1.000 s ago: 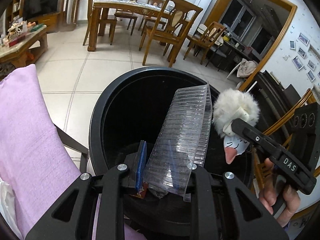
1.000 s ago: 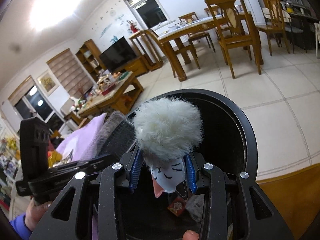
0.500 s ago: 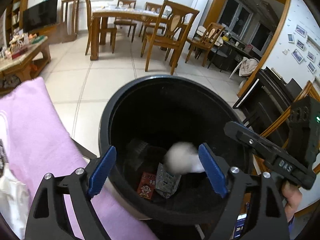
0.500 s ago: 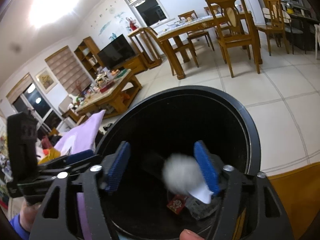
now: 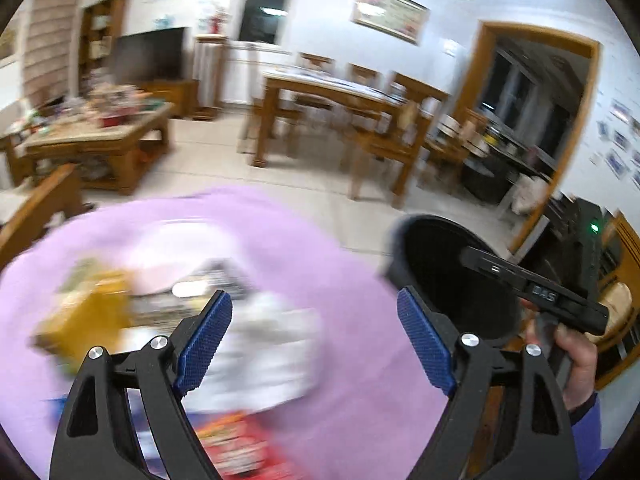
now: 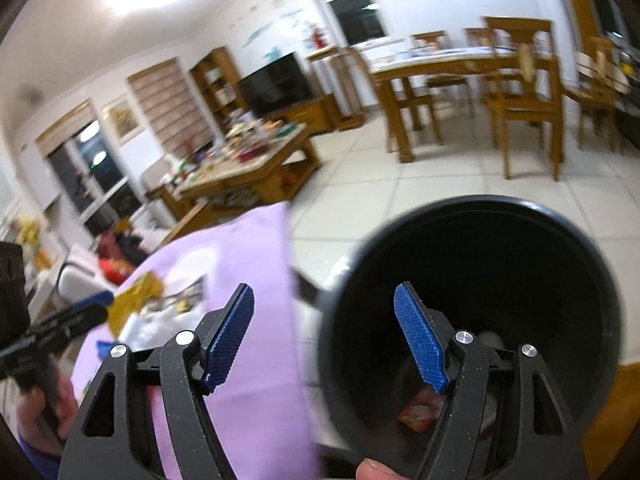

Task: Collect trash
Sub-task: 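Grasp the beige snack bag with the left tool while the right tool grasps the yellow bag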

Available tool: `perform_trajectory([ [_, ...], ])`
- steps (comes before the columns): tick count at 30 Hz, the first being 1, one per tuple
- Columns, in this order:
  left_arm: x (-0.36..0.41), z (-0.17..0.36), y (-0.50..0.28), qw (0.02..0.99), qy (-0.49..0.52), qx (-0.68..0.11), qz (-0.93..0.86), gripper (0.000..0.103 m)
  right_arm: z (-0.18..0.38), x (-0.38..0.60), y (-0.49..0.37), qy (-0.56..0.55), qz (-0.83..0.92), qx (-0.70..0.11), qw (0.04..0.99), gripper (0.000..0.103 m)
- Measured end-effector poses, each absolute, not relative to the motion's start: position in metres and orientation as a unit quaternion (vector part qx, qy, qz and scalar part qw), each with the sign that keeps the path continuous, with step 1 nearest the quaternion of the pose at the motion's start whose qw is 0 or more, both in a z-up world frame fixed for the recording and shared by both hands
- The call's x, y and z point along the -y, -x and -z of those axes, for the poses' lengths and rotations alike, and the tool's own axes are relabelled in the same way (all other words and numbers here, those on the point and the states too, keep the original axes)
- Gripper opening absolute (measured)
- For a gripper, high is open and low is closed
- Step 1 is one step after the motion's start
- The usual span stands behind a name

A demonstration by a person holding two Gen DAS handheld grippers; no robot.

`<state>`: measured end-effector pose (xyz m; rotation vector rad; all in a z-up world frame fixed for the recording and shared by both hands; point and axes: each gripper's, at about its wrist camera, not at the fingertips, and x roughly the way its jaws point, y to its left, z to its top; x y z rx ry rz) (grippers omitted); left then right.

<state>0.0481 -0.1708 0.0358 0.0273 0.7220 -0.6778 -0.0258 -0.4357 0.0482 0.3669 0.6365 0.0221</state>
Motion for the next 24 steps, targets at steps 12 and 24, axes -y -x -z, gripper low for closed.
perform_trajectory([
  [12, -0.006, 0.007, -0.126, 0.889, -0.038, -0.403, 0.214, 0.07, -0.063, 0.212, -0.085, -0.115, -0.184, -0.382, 0.898, 0.083],
  [24, 0.012, 0.043, -0.16, 0.861, -0.083, -0.425, 0.266, 0.053, -0.012, 0.171, -0.194, -0.2, -0.16, -0.467, 0.846, 0.055],
])
